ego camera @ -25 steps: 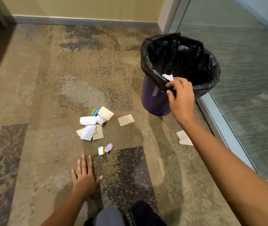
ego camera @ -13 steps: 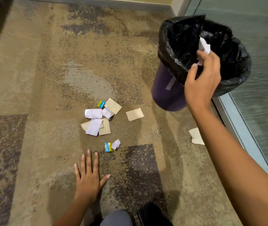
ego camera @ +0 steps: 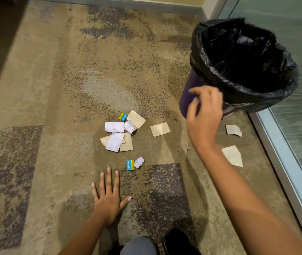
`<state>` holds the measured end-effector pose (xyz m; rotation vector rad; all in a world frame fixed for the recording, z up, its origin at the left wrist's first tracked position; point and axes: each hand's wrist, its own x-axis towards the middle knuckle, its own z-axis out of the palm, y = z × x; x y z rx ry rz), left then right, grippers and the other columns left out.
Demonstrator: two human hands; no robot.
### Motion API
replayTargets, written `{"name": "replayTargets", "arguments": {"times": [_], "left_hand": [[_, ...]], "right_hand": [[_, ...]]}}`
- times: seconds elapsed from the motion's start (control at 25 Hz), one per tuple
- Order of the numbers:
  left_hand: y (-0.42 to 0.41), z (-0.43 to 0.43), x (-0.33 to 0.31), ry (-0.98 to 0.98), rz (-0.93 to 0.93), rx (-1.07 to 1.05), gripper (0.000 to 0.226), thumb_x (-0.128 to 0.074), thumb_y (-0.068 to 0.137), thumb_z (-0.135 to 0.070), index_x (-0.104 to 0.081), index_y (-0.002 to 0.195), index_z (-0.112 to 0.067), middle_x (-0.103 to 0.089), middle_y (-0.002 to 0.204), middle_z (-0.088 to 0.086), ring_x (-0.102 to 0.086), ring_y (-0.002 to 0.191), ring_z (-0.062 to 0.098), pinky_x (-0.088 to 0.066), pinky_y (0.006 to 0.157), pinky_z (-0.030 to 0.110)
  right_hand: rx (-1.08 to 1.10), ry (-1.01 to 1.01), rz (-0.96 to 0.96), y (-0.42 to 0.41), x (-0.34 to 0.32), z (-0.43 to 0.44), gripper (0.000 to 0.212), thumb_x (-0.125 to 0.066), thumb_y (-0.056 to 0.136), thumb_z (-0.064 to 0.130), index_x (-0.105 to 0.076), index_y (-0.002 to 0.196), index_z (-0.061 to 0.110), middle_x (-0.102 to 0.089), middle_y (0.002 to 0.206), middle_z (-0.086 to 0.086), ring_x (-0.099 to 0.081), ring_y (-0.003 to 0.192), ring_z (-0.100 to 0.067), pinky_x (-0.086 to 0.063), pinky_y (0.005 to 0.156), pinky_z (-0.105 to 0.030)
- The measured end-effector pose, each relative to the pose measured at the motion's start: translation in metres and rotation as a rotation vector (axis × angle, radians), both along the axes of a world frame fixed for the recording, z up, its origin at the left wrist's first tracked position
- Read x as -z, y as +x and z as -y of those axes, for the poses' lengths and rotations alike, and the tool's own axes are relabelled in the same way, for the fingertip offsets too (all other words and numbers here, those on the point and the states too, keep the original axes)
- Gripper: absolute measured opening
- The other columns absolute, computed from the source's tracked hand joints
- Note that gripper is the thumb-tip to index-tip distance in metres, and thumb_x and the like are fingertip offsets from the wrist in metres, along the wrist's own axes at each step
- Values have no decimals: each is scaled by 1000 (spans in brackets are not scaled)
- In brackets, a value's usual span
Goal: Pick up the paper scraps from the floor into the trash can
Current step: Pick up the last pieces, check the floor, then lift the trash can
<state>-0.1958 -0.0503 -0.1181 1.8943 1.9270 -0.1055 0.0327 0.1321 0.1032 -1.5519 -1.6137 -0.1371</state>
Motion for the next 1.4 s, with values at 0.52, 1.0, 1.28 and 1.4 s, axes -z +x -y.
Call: {"name": "replayTargets", "arguments": {"times": [0.52, 1.0, 1.28, 1.4], "left_hand": [[-1, -1, 2, -47, -30, 19, 95, -10, 80, -79, 5, 150, -17, 16, 158, 7, 16, 144, 26, 14, 108, 51], [15, -109, -40, 86, 93, -290, 99, -66, 75, -57, 1, 146, -42, 21, 156, 7, 5, 143, 44, -16, 106, 70], [14, -181, -43, -180, 21, -208, 113, -75, 70, -48, 16, 135, -62, 39, 149, 0, 3, 135, 60, -17, 96, 80], [14, -188, -43, -234, 59, -225, 89, -66, 84, -34, -1, 140, -59, 20, 157, -1, 6, 135, 61, -14, 101, 78]], "right_hand": [[-427, -958, 412, -99, 177, 93, 64, -59, 90, 30, -28, 145, 37, -15, 158, -11, -9, 143, -43, -27, 114, -47], [-315, -817, 114, -27, 169, 97, 29, -66, 78, -10, -70, 105, 3, -63, 118, -17, -64, 99, -27, -51, 80, -18], [-245, -880, -140, -18, 175, 104, 34, -51, 87, -15, -70, 109, 4, -57, 131, -15, -53, 123, -25, -32, 90, 3], [-232, -913, -189, -20, 175, 103, 39, -49, 86, -16, -70, 111, 6, -56, 133, -15, -58, 117, -19, -34, 89, 1]]}}
